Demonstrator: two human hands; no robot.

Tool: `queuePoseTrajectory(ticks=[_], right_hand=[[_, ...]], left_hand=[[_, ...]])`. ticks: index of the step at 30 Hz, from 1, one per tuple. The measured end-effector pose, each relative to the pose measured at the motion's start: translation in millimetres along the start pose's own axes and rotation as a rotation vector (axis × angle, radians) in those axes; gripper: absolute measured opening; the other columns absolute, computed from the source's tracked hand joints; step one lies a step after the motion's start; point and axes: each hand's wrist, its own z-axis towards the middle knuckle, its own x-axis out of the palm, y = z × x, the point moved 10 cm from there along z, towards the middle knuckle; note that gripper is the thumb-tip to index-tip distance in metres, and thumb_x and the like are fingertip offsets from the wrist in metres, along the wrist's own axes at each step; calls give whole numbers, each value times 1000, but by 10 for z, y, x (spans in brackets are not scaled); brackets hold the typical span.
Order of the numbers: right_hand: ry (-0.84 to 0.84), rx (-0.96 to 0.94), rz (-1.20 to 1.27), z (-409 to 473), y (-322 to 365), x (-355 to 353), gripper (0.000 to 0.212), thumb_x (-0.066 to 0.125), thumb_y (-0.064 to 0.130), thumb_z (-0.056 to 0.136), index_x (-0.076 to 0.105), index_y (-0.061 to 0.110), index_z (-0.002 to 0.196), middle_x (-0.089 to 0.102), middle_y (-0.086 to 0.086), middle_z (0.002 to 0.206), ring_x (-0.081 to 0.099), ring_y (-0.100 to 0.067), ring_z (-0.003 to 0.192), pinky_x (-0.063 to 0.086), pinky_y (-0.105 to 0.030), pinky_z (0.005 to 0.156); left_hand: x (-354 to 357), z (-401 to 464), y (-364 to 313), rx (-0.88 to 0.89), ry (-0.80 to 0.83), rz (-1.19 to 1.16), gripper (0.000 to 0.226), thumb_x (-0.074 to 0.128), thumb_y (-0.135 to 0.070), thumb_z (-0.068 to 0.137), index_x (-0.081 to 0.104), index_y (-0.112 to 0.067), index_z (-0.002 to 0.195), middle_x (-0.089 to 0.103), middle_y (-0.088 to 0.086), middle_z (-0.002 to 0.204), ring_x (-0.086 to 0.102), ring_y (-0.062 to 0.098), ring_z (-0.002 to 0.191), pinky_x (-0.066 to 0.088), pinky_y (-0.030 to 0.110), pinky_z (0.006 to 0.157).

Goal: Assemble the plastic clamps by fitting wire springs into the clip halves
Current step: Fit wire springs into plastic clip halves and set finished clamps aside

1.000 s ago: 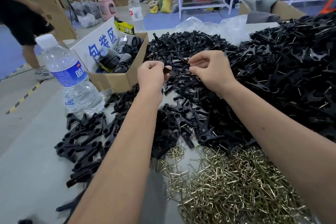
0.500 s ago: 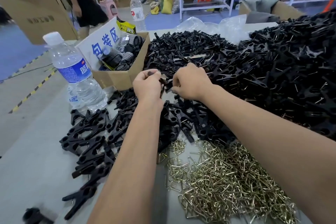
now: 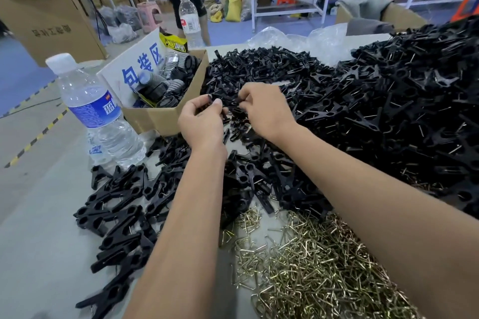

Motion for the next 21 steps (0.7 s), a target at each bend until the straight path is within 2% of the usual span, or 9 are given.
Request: queuePoseTrajectory(ticks=[2,4,6,11,14,18,21], right_hand=[[-60,113,372,-143,-144,-173,15,65,10,100,68,10,114,74,-8,93,73,-24,80,59,-37,76],[-84,174,640,-360,-243,-299,19,63,5,100,66,10,118,77,-6,88,73,-14,68,55,-24,60],[-71,195,792,-604,-308,-389,21,59,1,101,66,6,121,79,-5,90,72,-10,67,52,-17,57],[-61,176,967,-1178,-501,-495,20,56,-3,103,70,6,114,79,-11,96,77,-19,83,60,-25,75],[-100,171,1007,-1410,-628,-496,20,57,-2,103,71,7,114,78,-13,96,78,-24,87,61,-25,78],[-186,186,1042,-1555,-772,-453,19,60,-1,102,71,4,117,78,-16,100,79,-30,90,64,-34,81],[-232,200,1063,-1561,-847,-457,18,63,0,100,71,2,117,78,-15,97,79,-32,88,63,-33,80]], left_hand=[[111,-85,17,-6,103,-13,15,71,-1,95,69,-12,104,71,4,87,70,15,70,54,21,62],[211,-203,51,-16,220,4,14,71,-4,96,71,-13,107,74,7,91,70,16,71,54,22,61],[287,-337,96,-17,336,36,15,72,-7,96,72,-17,106,74,7,91,70,16,69,54,24,62],[403,-691,247,-29,603,93,22,69,-1,95,73,-14,113,79,9,91,74,22,82,58,24,71],[432,-879,317,-28,750,133,26,68,4,94,74,-14,113,79,11,94,76,25,85,59,26,75],[434,-969,370,-17,819,202,30,71,6,91,76,-14,112,77,6,86,71,19,77,61,28,80],[459,-993,376,-11,855,236,30,72,7,90,74,-10,115,76,2,81,68,16,71,61,28,78]])
